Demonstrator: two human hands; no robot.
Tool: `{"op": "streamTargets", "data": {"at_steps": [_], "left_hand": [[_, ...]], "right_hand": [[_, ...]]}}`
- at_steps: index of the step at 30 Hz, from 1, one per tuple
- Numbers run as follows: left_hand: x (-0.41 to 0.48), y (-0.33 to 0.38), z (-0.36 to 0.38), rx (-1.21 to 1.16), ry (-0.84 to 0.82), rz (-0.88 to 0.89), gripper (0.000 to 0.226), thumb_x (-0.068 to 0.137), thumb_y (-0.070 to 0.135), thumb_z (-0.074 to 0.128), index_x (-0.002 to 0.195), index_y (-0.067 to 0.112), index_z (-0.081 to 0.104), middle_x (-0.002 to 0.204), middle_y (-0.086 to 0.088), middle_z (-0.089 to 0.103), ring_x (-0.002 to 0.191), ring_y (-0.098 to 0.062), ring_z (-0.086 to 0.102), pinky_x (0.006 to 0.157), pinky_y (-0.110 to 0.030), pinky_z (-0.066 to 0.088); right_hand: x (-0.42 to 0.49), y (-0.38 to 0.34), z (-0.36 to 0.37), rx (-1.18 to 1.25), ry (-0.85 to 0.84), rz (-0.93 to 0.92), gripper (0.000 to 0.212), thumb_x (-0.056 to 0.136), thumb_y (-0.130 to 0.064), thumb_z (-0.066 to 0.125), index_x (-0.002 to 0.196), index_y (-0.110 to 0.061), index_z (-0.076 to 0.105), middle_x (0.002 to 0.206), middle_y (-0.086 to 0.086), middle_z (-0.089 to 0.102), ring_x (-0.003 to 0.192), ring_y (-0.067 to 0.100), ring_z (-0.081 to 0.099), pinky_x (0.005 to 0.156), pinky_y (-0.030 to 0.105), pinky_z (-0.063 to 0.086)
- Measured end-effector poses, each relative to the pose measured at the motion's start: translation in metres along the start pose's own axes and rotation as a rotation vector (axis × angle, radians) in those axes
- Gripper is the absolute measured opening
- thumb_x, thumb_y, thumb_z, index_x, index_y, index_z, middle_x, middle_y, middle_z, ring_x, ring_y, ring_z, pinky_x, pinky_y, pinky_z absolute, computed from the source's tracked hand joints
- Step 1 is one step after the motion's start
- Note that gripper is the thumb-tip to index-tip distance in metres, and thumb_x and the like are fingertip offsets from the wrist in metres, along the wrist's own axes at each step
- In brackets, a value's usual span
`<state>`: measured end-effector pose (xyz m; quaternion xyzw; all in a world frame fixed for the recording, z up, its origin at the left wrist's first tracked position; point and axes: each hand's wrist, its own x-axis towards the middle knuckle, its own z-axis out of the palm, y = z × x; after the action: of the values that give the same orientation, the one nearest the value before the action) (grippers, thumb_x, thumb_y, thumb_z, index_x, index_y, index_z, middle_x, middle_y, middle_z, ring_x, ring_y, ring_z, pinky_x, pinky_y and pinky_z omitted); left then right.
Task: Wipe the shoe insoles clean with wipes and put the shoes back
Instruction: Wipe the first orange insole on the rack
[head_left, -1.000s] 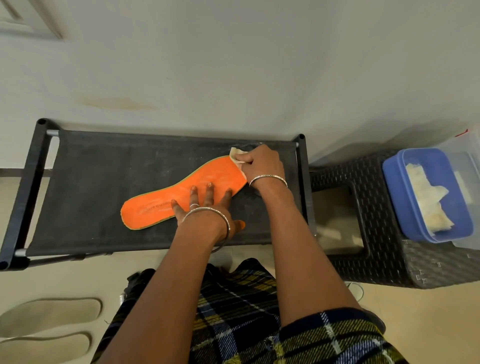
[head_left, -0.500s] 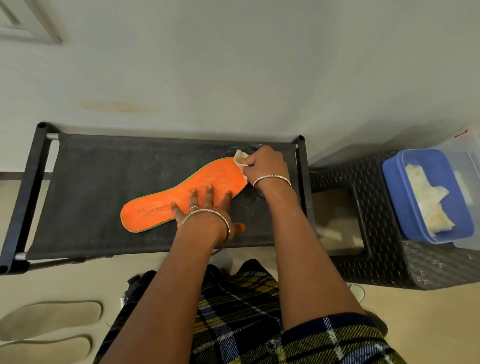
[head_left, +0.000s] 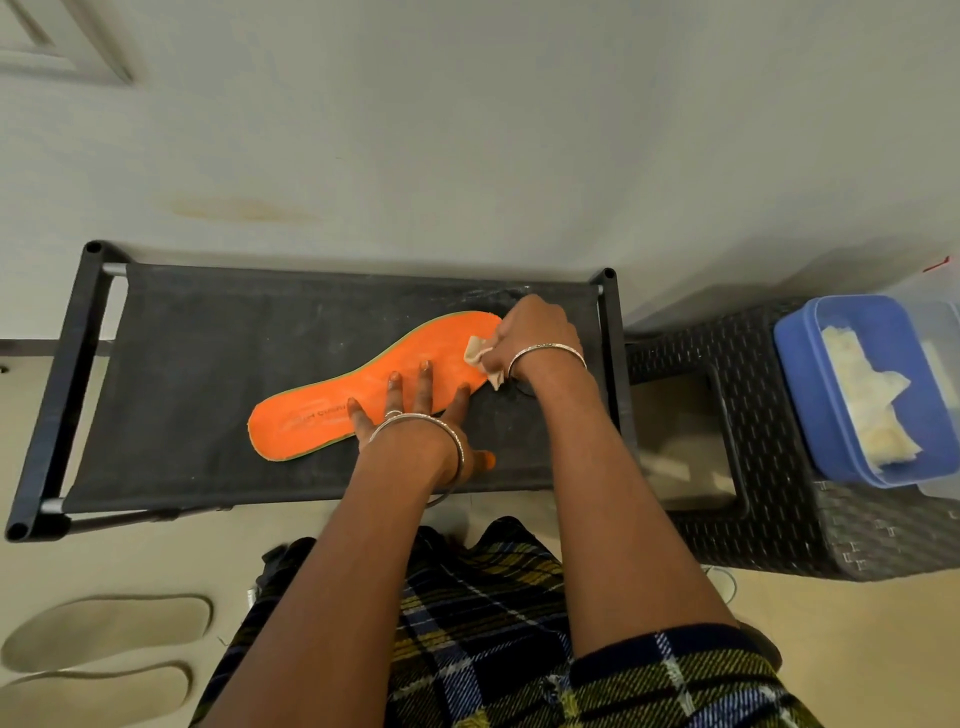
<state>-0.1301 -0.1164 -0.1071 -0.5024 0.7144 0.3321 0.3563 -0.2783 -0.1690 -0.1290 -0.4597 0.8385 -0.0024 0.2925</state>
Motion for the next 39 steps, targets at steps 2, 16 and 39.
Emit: {"op": "streamTargets", "data": {"at_steps": [2,16,39], "left_hand": [[-0.002,0.0,0.0,0.009,-0.013,0.002,0.09,0.088,0.072,0.039,0.146,0.045,-0.023,0.151,0.002,-0.042,0.142,-0.031,-0.031,0.108,-0.07,-0.007],[-0.005,-0.003,-0.002,0.021,-0.043,0.001,0.091,0.087,0.073,0.039,0.147,0.045,-0.022,0.152,0.002,-0.04,0.143,-0.031,-0.029,0.109,-0.07,-0.005],[0.006,-0.01,0.001,0.043,-0.139,0.01,0.089,0.085,0.075,0.04,0.144,0.05,-0.021,0.152,0.004,-0.04,0.142,-0.035,-0.031,0.109,-0.073,-0.002]], "right_hand": [[-0.001,0.001,0.002,0.009,-0.004,-0.004,0.041,0.069,-0.032,0.086,0.105,-0.016,0.074,0.108,0.006,0.071,0.098,0.028,0.068,0.083,0.037,0.057],[-0.003,0.003,0.003,0.083,0.044,0.034,0.039,0.066,-0.029,0.085,0.102,-0.017,0.075,0.103,0.005,0.072,0.095,0.027,0.069,0.08,0.035,0.058],[-0.008,-0.01,0.003,0.083,0.033,-0.001,0.041,0.068,-0.036,0.083,0.104,-0.018,0.073,0.11,0.006,0.07,0.101,0.027,0.067,0.083,0.034,0.056]]}}
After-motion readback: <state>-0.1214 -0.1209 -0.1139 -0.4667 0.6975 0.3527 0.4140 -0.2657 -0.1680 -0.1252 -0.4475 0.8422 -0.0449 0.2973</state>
